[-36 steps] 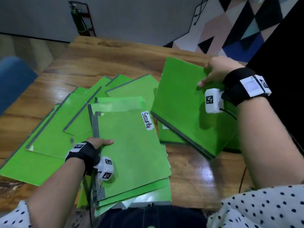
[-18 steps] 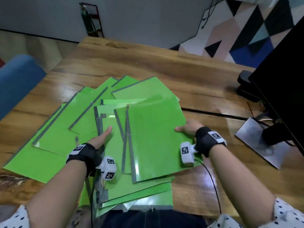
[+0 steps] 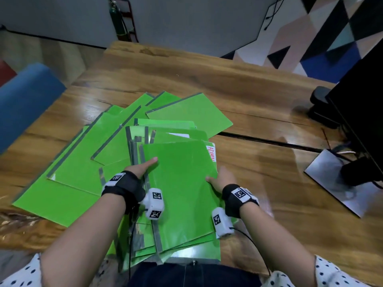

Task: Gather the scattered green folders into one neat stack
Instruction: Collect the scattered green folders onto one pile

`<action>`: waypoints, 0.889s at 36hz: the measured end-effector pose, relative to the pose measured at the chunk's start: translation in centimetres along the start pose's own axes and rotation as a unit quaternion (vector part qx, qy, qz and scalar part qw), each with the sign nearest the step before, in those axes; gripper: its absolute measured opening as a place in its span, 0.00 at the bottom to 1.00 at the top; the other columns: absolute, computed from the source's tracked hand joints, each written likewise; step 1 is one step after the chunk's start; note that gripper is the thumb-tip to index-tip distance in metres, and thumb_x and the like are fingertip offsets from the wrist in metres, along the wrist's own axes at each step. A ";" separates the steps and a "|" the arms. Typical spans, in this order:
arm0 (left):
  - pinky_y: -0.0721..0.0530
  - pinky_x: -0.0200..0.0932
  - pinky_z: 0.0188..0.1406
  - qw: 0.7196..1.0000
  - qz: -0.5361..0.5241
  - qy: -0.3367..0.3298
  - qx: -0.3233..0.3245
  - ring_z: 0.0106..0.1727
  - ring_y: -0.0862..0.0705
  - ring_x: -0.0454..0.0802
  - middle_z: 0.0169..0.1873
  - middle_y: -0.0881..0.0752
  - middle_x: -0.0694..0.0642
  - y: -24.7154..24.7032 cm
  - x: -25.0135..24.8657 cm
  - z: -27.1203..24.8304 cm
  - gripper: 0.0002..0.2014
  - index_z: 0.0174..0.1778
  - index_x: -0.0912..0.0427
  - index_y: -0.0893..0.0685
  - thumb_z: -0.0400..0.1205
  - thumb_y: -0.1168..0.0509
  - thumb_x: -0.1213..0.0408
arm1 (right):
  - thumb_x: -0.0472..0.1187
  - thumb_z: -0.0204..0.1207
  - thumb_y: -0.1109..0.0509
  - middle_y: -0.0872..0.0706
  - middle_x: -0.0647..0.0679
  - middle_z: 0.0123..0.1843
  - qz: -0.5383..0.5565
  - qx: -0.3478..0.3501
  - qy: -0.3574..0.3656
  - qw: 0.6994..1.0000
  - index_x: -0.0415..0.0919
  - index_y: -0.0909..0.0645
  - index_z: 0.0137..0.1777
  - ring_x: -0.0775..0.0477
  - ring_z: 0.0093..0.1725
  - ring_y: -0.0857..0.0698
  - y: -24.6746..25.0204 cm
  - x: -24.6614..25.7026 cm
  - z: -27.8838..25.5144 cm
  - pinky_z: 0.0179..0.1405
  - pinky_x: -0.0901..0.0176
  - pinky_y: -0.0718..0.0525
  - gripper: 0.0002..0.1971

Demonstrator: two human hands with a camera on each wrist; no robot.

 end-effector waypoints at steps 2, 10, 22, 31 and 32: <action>0.20 0.46 0.43 1.000 -0.011 -0.004 -0.011 0.46 0.21 0.56 0.64 0.21 0.68 -0.2 0.1 -0.1 0.46 0.74 0.69 0.30 0.68 0.25 0.41 | 0.51 0.77 0.30 0.15 0.42 0.59 -0.002 -0.004 -0.003 1.000 0.37 0.25 0.63 0.43 0.50 0.16 -0.1 -0.1 0.2 0.44 0.58 0.19 0.21; 0.19 0.52 0.58 0.997 -0.033 -0.018 -0.069 0.51 0.21 0.60 0.61 0.20 0.67 -0.7 0.9 -0.9 0.49 0.73 0.71 0.31 0.64 0.21 0.46 | 0.63 0.74 0.34 0.11 0.45 0.51 -0.026 0.016 0.022 0.999 0.40 0.19 0.58 0.45 0.45 0.12 -1.1 0.0 0.3 0.46 0.53 0.11 0.26; 0.17 0.57 0.60 0.978 -0.094 -0.147 -0.115 0.57 0.18 0.62 0.56 0.17 0.63 -2.6 0.4 -2.6 0.47 0.66 0.69 0.27 0.57 0.18 0.45 | 0.57 0.76 0.32 0.16 0.43 0.53 0.269 0.034 0.004 0.963 0.36 0.22 0.63 0.48 0.45 0.18 1.2 -2.0 0.8 0.44 0.60 0.22 0.26; 0.27 0.55 0.73 0.950 -0.120 -0.285 -0.038 0.69 0.25 0.58 0.68 0.24 0.60 -4.4 -3.0 -5.1 0.47 0.77 0.65 0.35 0.65 0.20 0.54 | 0.51 0.66 0.21 0.14 0.48 0.50 0.464 -0.030 0.058 0.884 0.35 0.21 0.61 0.58 0.41 0.17 6.5 -1.8 -0.8 0.36 0.70 0.23 0.28; 0.28 0.55 0.73 0.948 -0.122 -0.293 -0.028 0.70 0.26 0.58 0.69 0.25 0.59 -4.5 -3.5 -5.3 0.47 0.78 0.64 0.35 0.66 0.20 0.54 | 0.52 0.64 0.20 0.14 0.48 0.51 0.463 -0.037 0.072 0.883 0.36 0.21 0.61 0.58 0.43 0.17 7.3 -1.5 -1.0 0.38 0.69 0.22 0.30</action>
Point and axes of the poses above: each hand's wrist, its own z-axis towards the middle knuckle, its own y-axis out of the back of the hand, x = y × z, the point moved 2 cm from there along z, towards the middle knuckle
